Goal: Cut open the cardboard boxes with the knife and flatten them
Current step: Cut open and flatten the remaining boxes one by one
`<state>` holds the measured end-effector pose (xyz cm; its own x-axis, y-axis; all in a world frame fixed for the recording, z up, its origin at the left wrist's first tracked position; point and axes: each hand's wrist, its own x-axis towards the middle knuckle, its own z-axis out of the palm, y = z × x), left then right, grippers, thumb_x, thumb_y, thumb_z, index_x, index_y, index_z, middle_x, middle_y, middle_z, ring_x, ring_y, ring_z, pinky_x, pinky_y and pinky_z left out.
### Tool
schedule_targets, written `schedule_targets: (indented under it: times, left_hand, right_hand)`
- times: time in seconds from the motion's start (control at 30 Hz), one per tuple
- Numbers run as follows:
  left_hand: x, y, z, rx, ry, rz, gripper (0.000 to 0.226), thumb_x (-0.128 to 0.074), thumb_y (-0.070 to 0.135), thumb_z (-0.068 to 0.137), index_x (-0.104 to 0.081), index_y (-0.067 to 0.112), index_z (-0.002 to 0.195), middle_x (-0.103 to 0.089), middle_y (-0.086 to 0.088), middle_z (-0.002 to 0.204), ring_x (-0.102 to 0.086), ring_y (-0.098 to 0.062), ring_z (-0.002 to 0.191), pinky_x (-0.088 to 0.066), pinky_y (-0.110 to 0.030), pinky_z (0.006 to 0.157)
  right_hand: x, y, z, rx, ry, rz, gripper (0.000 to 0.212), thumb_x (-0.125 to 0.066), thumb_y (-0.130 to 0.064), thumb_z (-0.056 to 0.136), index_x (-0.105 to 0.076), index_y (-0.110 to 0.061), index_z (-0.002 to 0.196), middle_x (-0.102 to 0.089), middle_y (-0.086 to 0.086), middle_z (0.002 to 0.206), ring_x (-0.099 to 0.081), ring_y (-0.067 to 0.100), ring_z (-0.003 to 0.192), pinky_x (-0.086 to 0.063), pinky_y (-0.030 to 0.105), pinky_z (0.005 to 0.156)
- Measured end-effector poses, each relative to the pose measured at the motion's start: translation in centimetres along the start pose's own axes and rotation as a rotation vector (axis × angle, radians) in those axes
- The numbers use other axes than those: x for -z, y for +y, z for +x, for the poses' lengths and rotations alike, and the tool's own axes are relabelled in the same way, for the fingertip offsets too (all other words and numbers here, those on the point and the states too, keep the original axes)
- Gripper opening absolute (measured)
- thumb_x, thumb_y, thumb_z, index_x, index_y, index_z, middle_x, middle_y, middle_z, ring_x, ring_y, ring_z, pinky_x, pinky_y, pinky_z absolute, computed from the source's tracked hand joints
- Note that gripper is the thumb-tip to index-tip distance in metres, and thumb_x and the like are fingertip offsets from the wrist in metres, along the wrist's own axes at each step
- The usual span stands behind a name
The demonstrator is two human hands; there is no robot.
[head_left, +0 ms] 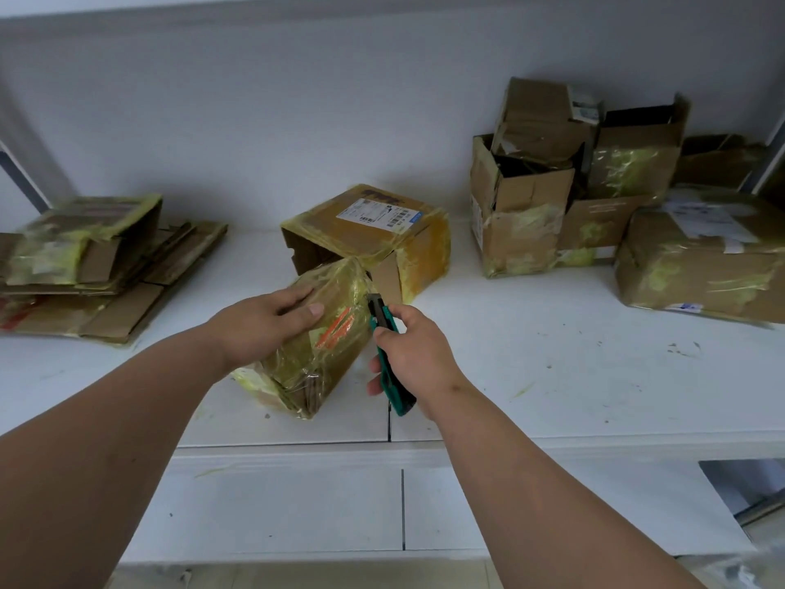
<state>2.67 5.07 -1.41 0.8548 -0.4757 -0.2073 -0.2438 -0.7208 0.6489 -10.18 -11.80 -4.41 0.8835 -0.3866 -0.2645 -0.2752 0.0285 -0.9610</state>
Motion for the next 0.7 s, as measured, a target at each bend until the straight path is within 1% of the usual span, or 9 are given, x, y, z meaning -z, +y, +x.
schedule_targets:
  times: [0.13, 0.3, 0.43, 0.57, 0.7]
  left_hand:
    - [0.2, -0.3, 0.0, 0.011, 0.012, -0.042, 0.069, -0.055, 0.076, 0.073, -0.043, 0.055, 0.137, -0.048, 0.01, 0.146, -0.048, -0.019, 0.13, -0.033, -0.041, 0.115]
    - [0.1, -0.1, 0.1, 0.019, 0.014, -0.013, 0.061, -0.054, 0.069, 0.082, -0.042, 0.053, 0.14, -0.045, 0.008, 0.149, -0.043, -0.02, 0.134, -0.031, -0.04, 0.116]
    - [0.3, -0.2, 0.4, 0.017, 0.025, -0.053, 0.059, -0.055, 0.069, 0.082, -0.045, 0.052, 0.138, -0.049, 0.008, 0.146, -0.045, -0.018, 0.132, -0.032, -0.039, 0.115]
    - [-0.2, 0.0, 0.8, 0.015, 0.031, -0.042, 0.057, -0.055, 0.068, 0.083, -0.047, 0.052, 0.137, -0.05, 0.006, 0.144, -0.05, -0.022, 0.127, -0.038, -0.043, 0.111]
    - [0.0, 0.0, 0.9, 0.006, 0.027, -0.055, 0.056, -0.055, 0.066, 0.084, -0.049, 0.048, 0.137, -0.053, 0.004, 0.142, -0.052, -0.023, 0.125, -0.038, -0.044, 0.112]
  right_hand:
    - [-0.5, -0.1, 0.2, 0.022, 0.024, 0.053, 0.04, -0.048, -0.016, 0.103, -0.046, -0.03, 0.141, -0.062, 0.012, 0.075, -0.061, 0.022, 0.047, -0.05, 0.024, 0.046]
    - [-1.3, 0.0, 0.3, 0.002, 0.031, 0.18, 0.044, -0.05, -0.013, 0.102, -0.047, -0.026, 0.144, -0.061, 0.015, 0.074, -0.057, 0.022, 0.048, -0.055, 0.027, 0.046]
    - [-1.5, -0.2, 0.5, 0.023, 0.026, 0.15, 0.044, -0.05, -0.011, 0.102, -0.048, -0.024, 0.144, -0.059, 0.015, 0.072, -0.057, 0.024, 0.046, -0.055, 0.028, 0.046]
    - [-1.8, -0.2, 0.1, 0.025, -0.016, 0.11, 0.037, -0.048, -0.01, 0.102, -0.053, -0.021, 0.138, -0.057, 0.013, 0.07, -0.058, 0.022, 0.045, -0.057, 0.034, 0.053]
    - [-1.8, -0.4, -0.1, 0.018, -0.027, 0.121, 0.04, -0.049, -0.01, 0.102, -0.051, -0.023, 0.139, -0.056, 0.013, 0.071, -0.058, 0.021, 0.044, -0.055, 0.031, 0.05]
